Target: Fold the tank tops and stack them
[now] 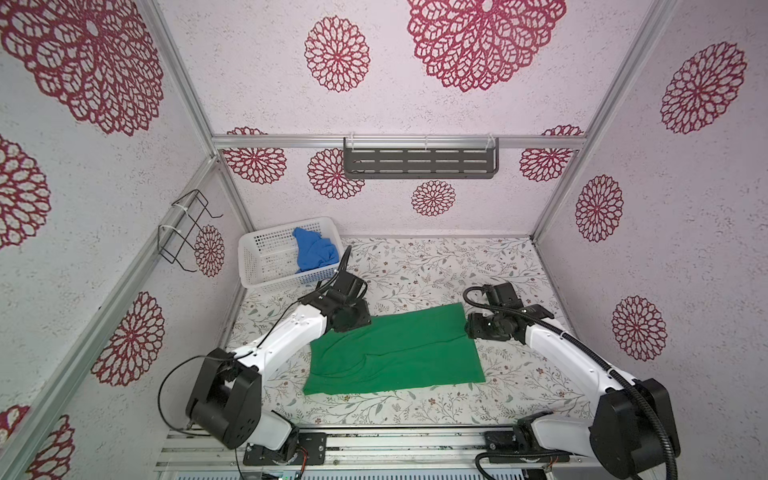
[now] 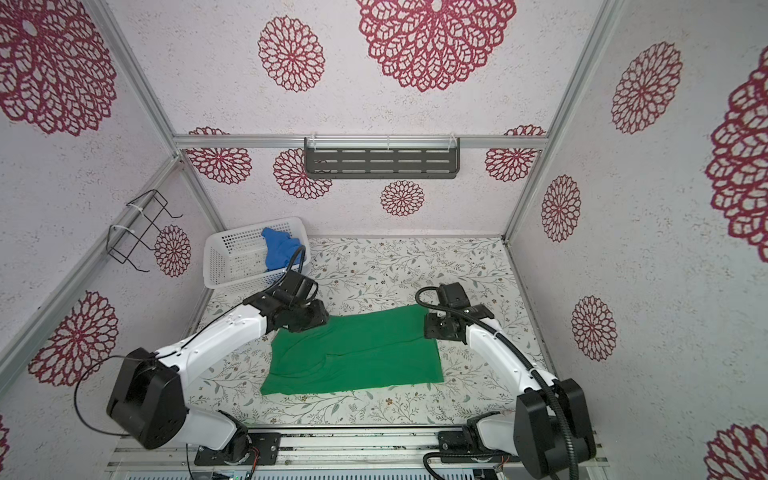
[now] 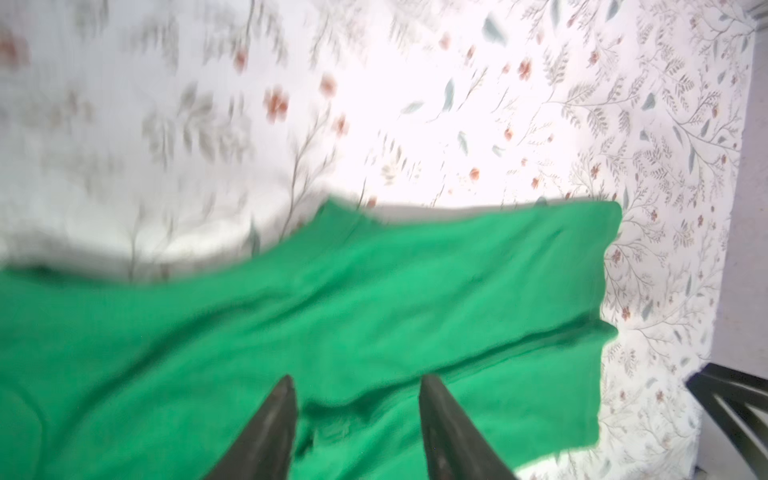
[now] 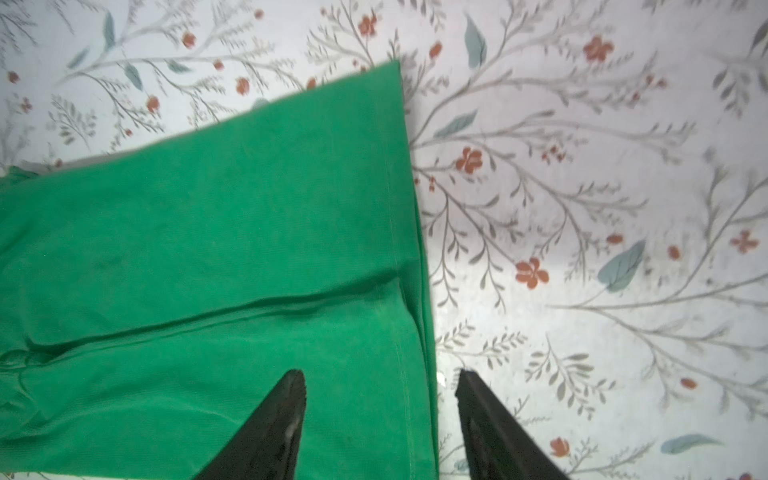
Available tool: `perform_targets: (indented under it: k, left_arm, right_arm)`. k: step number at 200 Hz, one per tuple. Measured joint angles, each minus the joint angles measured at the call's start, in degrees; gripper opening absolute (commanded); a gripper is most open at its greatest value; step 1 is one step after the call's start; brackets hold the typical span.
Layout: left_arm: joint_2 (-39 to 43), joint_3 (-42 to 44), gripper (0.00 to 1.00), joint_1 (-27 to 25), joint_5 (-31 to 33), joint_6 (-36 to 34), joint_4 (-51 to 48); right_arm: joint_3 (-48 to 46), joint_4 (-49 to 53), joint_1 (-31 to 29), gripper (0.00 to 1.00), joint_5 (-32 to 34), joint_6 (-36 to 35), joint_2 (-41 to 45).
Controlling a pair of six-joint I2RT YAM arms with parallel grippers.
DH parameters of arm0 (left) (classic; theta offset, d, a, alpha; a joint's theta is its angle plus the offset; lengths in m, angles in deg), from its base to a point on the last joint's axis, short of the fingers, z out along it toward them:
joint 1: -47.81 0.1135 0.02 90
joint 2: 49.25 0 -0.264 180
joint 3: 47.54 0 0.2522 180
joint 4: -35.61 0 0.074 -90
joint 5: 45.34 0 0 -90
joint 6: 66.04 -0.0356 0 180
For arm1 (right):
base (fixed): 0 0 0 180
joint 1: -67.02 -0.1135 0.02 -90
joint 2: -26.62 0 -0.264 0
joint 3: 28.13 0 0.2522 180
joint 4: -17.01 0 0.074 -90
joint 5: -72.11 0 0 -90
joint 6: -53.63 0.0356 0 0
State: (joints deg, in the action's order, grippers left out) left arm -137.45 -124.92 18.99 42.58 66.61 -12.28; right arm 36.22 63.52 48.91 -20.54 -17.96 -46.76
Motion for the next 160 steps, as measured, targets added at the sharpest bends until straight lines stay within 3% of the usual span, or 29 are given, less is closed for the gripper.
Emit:
perform_targets:
  k: [32,63,160]
  left_arm:
    - [-10.51,-6.45,0.45,1.42,0.04,-7.63,2.45]
    - [-16.15,-7.39,0.44,2.23,-0.15,-11.23,3.45]
    - [-22.84,-8.81,0.38,2.75,1.27,-13.73,4.35]
  right_arm:
    - [1.73,-1.07,0.9,0.46,-0.57,-3.63,-0.9]
    - [1.11,-1.14,1.77,0.44,-0.66,-4.37,-0.85]
    - [0.68,-1.01,4.85,0.42,-1.66,-5.35,-2.19]
